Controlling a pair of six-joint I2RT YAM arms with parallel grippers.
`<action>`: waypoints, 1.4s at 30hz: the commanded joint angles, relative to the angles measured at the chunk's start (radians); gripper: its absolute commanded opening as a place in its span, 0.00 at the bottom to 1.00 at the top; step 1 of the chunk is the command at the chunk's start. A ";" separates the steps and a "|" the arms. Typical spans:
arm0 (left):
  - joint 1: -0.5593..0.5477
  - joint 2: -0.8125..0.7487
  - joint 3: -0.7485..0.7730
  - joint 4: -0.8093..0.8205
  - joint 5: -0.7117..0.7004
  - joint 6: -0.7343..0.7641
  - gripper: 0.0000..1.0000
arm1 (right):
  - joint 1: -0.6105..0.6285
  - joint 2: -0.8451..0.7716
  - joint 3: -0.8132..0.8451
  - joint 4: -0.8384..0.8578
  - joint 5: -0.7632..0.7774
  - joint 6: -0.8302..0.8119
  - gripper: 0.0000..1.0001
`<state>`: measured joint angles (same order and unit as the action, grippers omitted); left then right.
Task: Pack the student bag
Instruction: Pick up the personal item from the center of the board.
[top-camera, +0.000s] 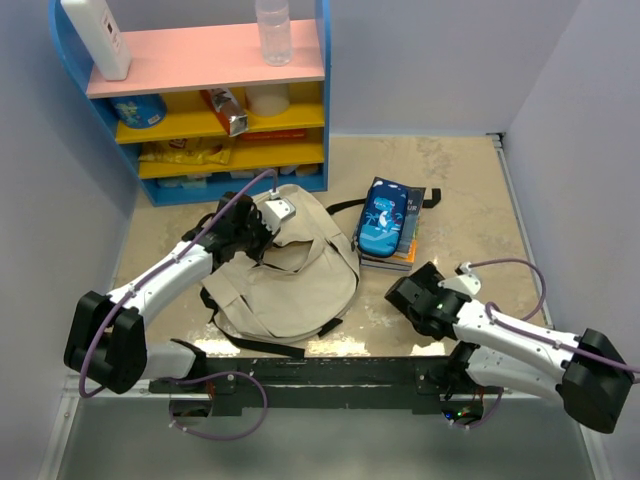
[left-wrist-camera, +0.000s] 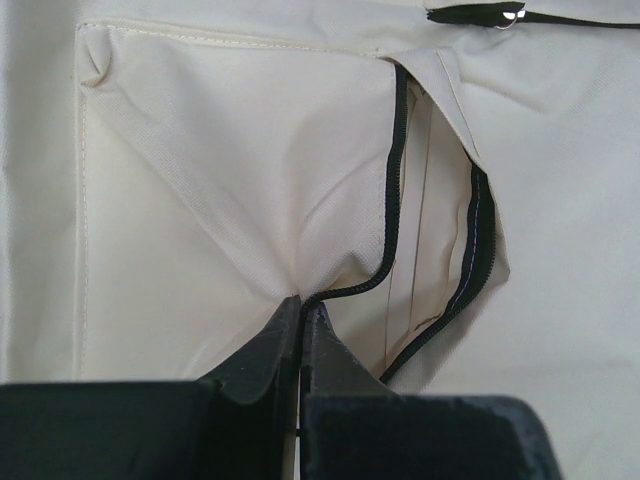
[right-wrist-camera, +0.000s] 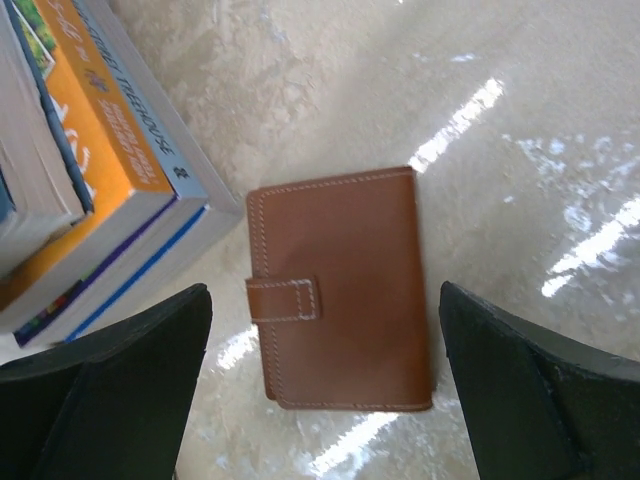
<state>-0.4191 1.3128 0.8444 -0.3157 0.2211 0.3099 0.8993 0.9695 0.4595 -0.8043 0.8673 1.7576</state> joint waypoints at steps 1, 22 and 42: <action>0.008 -0.010 0.062 0.047 0.018 0.015 0.00 | -0.085 0.062 -0.001 0.209 -0.016 -0.181 0.99; 0.006 -0.033 0.076 0.024 0.011 0.035 0.00 | -0.113 0.379 0.110 0.350 -0.275 -0.357 0.88; 0.008 -0.060 0.061 0.026 0.023 0.031 0.00 | 0.321 0.213 0.128 0.189 -0.133 -0.201 0.32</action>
<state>-0.4164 1.2968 0.8623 -0.3492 0.2218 0.3328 1.1011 1.2156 0.5655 -0.5671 0.6968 1.4536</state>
